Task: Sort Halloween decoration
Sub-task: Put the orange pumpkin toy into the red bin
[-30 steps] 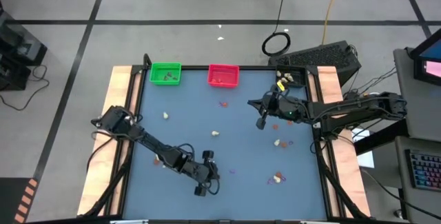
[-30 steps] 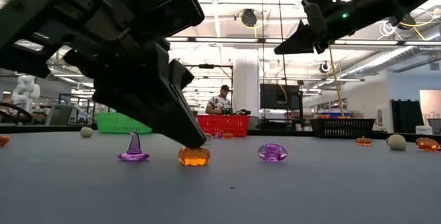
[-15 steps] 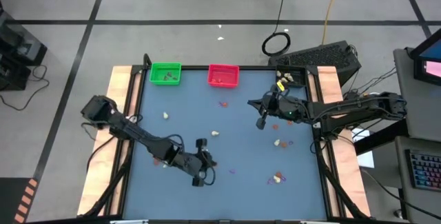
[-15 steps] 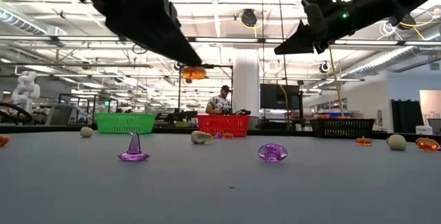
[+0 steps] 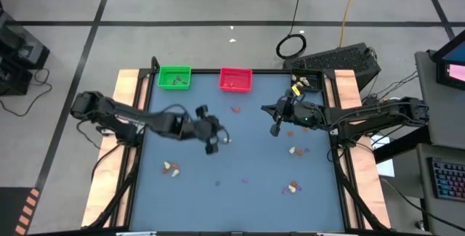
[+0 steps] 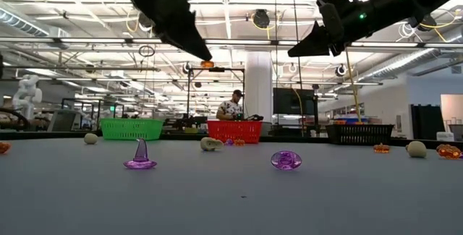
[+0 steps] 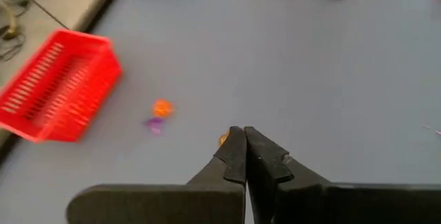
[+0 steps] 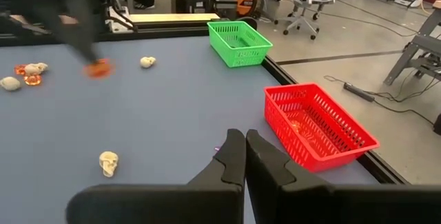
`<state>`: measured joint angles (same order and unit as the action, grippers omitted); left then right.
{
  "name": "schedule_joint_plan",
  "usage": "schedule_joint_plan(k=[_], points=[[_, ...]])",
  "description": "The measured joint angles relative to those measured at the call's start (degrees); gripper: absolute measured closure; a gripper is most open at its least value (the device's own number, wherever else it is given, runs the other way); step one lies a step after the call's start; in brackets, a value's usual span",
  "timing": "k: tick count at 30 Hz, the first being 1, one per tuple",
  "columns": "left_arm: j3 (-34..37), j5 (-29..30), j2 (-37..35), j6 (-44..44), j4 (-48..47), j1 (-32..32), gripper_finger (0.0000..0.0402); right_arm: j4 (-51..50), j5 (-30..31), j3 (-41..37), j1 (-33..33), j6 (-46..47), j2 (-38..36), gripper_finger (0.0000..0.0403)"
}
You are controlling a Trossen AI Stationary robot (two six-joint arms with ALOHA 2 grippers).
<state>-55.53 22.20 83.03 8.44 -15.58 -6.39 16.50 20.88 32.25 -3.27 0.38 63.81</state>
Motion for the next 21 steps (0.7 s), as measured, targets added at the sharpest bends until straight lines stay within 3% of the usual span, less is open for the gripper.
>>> schedule_joint_plan(k=[5, 13, 21], points=[[0.0, -2.86, 1.14, -4.77, 2.58, 12.44, 0.0401, -0.03, 0.0, 0.0, 0.0, 0.0, 0.0, 0.0403], [-0.56, -19.6, 8.1, -9.28, 14.66, 32.02, 0.0401, -0.03, 0.02, 0.0, 0.0, -0.29, 0.0, 0.0403], [-8.79, -26.87, 19.29, -10.83, 15.12, 41.74, 0.0402, 0.37, 0.02, 0.0, -0.02, -2.36, 0.0, 0.0403]])
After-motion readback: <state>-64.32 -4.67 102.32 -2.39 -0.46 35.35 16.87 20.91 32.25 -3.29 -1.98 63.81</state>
